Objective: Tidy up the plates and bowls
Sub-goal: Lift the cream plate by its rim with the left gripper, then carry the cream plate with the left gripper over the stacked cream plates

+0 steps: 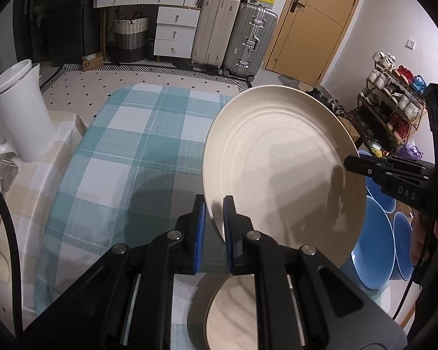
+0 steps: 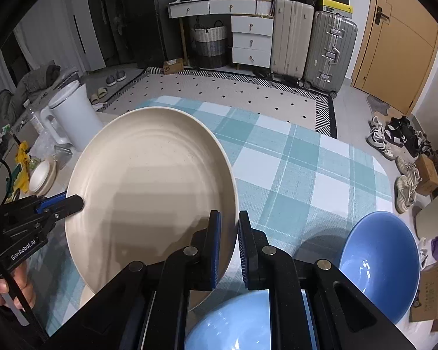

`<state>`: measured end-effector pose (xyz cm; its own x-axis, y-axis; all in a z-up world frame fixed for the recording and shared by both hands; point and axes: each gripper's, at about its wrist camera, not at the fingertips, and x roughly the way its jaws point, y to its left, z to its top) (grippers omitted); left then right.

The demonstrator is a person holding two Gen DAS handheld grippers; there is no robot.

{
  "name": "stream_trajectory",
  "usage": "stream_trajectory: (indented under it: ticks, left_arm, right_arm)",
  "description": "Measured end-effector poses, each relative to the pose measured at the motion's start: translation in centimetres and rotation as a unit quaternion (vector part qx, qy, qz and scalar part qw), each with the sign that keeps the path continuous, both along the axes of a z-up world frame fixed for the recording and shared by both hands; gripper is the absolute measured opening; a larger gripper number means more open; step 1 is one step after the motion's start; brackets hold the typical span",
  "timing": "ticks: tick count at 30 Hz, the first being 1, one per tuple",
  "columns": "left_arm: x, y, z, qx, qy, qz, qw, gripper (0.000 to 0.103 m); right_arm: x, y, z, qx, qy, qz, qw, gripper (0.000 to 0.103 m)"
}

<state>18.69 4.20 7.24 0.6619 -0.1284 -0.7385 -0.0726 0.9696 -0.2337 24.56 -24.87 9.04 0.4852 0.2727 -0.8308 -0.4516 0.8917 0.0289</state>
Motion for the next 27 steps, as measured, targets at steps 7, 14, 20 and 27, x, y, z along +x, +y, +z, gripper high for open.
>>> stream_trajectory:
  ticks: [7,14,20,27]
  left_arm:
    - [-2.4,0.6,0.7,-0.002,-0.003,0.0,1.0,0.009]
    - [-4.4,1.1,0.8,-0.001,-0.003,-0.001,1.0,0.009]
    - [-5.7,1.1,0.7,0.003,-0.001,-0.005,1.0,0.009]
    - [-6.6,0.7,0.0,0.011,0.009,-0.016,0.9998,0.009]
  right_arm:
    - [-2.0,0.3,0.8,0.015,-0.008,0.007,1.0,0.012]
    - [-4.6,0.4,1.5,0.032,-0.017,0.01,0.999,0.012]
    - [-7.1,0.1,1.2,0.047,-0.018,0.012,0.999,0.012]
    - [-9.3,-0.8,0.8,0.069,-0.018,0.007,0.997,0.012]
